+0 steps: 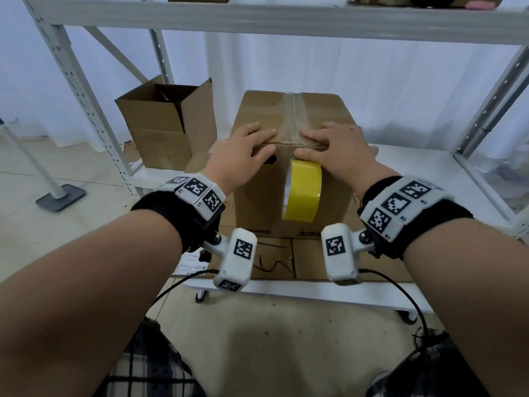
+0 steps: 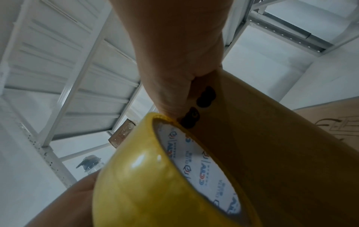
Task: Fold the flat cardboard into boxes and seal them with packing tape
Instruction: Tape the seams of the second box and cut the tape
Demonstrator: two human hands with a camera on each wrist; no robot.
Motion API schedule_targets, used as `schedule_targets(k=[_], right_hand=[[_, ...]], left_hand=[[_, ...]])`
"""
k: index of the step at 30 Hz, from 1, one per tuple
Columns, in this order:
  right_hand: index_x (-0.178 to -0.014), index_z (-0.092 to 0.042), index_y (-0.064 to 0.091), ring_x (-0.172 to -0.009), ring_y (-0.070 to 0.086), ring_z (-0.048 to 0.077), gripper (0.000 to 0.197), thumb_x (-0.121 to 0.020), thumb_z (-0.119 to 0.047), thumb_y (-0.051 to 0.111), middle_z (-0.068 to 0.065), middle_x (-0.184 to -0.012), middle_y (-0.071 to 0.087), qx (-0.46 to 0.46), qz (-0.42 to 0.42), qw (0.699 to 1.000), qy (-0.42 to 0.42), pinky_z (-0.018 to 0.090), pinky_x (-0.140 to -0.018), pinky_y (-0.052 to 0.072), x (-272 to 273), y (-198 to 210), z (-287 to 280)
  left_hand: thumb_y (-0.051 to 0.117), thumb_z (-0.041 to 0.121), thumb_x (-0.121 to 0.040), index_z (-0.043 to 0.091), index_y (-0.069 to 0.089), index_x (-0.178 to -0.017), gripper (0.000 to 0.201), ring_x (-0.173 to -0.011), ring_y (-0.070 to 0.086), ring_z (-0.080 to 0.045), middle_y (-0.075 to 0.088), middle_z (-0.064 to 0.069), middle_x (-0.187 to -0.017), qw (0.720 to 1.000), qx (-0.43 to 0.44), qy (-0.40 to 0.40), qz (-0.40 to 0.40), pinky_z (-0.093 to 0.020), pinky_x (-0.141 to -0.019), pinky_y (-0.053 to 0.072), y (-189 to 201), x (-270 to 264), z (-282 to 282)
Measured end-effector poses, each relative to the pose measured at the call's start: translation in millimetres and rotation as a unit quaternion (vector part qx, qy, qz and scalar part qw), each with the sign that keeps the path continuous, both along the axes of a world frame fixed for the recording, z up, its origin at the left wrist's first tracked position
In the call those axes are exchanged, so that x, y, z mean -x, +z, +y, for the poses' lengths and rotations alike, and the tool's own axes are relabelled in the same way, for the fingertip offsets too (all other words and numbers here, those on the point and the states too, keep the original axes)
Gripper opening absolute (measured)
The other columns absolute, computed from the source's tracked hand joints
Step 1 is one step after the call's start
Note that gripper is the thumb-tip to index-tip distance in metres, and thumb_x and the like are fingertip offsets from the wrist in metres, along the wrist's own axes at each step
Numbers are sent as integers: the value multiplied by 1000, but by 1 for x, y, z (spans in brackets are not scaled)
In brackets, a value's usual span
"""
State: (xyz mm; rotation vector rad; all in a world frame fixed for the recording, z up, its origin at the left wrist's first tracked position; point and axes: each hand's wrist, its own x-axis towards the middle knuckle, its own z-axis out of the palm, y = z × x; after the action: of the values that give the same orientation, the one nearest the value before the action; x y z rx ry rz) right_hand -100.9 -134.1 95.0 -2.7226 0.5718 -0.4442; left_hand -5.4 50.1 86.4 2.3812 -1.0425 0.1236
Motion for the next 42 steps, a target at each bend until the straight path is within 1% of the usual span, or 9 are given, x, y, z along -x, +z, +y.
schedule_targets(k=[4, 9, 12, 15, 21, 25, 30, 39, 42], right_hand=[[-131, -44, 55, -142, 27, 23, 50, -86, -66, 52, -6, -144, 49, 82, 15, 996, 32, 59, -114, 3, -4, 4, 4], [-125, -24, 64, -109, 58, 22, 48, -86, -52, 64, -1, -117, 67, 28, -37, 992, 117, 43, -94, 45, -6, 5, -1], [-131, -27, 59, -109, 57, 24, 48, -88, -48, 63, 3, -117, 65, 63, -22, 989, 129, 42, -92, 45, -4, 8, 1], [-137, -32, 53, -121, 51, 25, 47, -93, -46, 57, 4, -128, 60, 93, -1, 987, 131, 47, -100, 40, -3, 10, 5], [-142, -36, 46, -135, 41, 22, 47, -96, -46, 51, -4, -146, 48, 71, 50, 989, 119, 54, -113, 26, -6, 14, 4], [-140, -36, 48, -135, 42, 24, 45, -96, -44, 52, -2, -145, 50, 66, 53, 990, 112, 55, -114, 23, -7, 14, 6], [-139, -36, 50, -131, 46, 26, 45, -95, -47, 52, 0, -140, 55, 65, 50, 991, 105, 53, -114, 25, -4, 14, 11], [-143, -43, 40, -145, 24, 29, 43, -102, -50, 31, -4, -154, 36, 62, 62, 990, 109, 58, -116, 7, 4, 6, 10], [-147, -41, 34, -148, 16, 23, 44, -104, -45, 29, -6, -159, 25, 69, 64, 989, 115, 56, -116, 2, 6, 7, 10]], left_hand=[[42, 45, -99, 34, 47, -139, 42, -143, 17, -28, 34, 5, -152, 994, -65, -2, -90, -44, -118, 4, 7, -3, 3], [57, 32, -94, 12, 67, -99, 22, -88, 50, -15, 59, -1, -97, 986, 83, -61, -129, -23, -78, 37, 8, 11, 7], [51, 43, -96, 9, 67, -92, 38, -68, 49, -9, 59, 2, -79, 998, 30, -58, 3, -21, -62, 38, 10, 29, 3], [45, 54, -95, 1, 70, -102, 59, -82, 61, -18, 68, -8, -92, 975, 43, -38, 214, -26, -74, 47, 8, 40, -7], [62, 23, -93, 8, 61, -92, 15, -82, 67, -19, 68, -8, -90, 875, 167, 11, 454, -27, -73, 57, 20, 56, -14], [62, 19, -93, 9, 60, -88, 12, -78, 61, -19, 64, -9, -86, 888, 166, 44, 426, -27, -70, 54, 31, 67, -20], [58, 17, -94, 9, 50, -67, 29, -44, 40, -12, 48, -5, -58, 915, 123, 91, 373, -13, -34, 30, 26, 80, -13], [57, 25, -96, 11, 45, -73, 30, -47, 62, -14, 59, -12, -72, 942, 100, 81, 308, -20, -40, 49, -3, 78, -15], [60, 37, -93, 12, 48, -82, 30, -68, 69, -23, 66, -9, -80, 967, 40, 58, 244, -31, -61, 57, -6, 69, -12]])
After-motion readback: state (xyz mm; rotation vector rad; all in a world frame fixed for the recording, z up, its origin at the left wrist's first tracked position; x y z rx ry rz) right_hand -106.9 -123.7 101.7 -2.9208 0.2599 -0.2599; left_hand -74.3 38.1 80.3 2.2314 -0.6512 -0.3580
